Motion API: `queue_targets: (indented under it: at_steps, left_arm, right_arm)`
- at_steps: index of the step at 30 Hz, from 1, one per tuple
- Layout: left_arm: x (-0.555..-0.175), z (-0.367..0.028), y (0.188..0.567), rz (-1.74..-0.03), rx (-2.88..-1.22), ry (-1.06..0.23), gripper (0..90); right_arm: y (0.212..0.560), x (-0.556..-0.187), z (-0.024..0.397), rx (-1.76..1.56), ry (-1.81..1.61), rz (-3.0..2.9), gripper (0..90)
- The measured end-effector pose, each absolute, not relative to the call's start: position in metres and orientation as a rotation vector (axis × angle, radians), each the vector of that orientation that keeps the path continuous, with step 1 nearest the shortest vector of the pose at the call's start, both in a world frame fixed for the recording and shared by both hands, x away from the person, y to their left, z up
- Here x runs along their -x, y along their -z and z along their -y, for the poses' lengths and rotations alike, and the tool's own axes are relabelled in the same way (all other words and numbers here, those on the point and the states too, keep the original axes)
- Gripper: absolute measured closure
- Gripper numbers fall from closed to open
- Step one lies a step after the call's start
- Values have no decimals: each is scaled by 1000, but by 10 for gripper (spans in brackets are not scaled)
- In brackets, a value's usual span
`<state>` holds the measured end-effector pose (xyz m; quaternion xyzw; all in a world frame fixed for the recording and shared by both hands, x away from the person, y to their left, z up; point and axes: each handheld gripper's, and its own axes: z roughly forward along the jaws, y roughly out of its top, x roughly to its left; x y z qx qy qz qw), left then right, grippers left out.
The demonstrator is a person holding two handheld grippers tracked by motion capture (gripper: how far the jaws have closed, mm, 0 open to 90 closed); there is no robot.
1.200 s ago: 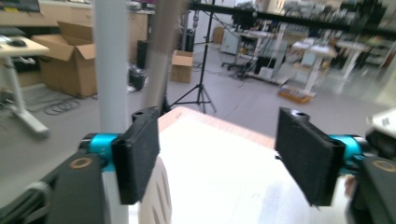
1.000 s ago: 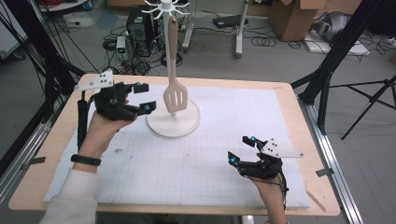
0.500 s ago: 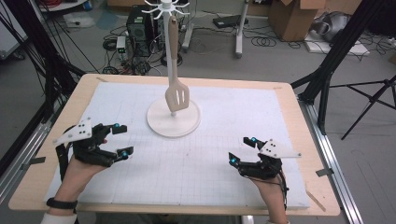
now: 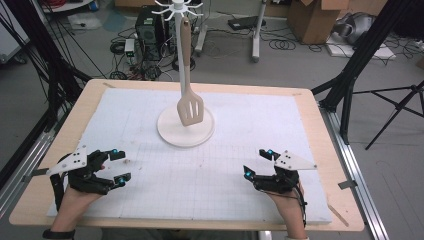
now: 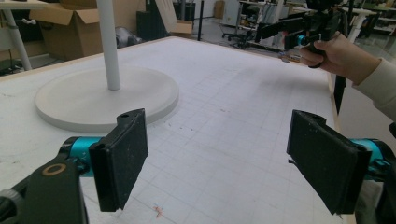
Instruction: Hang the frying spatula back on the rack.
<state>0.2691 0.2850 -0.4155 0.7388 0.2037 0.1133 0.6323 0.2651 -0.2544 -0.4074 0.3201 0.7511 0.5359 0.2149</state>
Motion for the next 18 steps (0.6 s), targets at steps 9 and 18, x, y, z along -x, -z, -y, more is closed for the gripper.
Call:
queue_targets:
  at_steps: [9, 18]
  left_arm:
    - [-266, -287, 418, -489, -1720, -305, 204]
    - [-264, -288, 418, -494, -1720, -315, 205]
  right_arm:
    - [408, -265, 254, -889, -1490, -2085, 192]
    - [408, -265, 258, -896, -1498, -2075, 192]
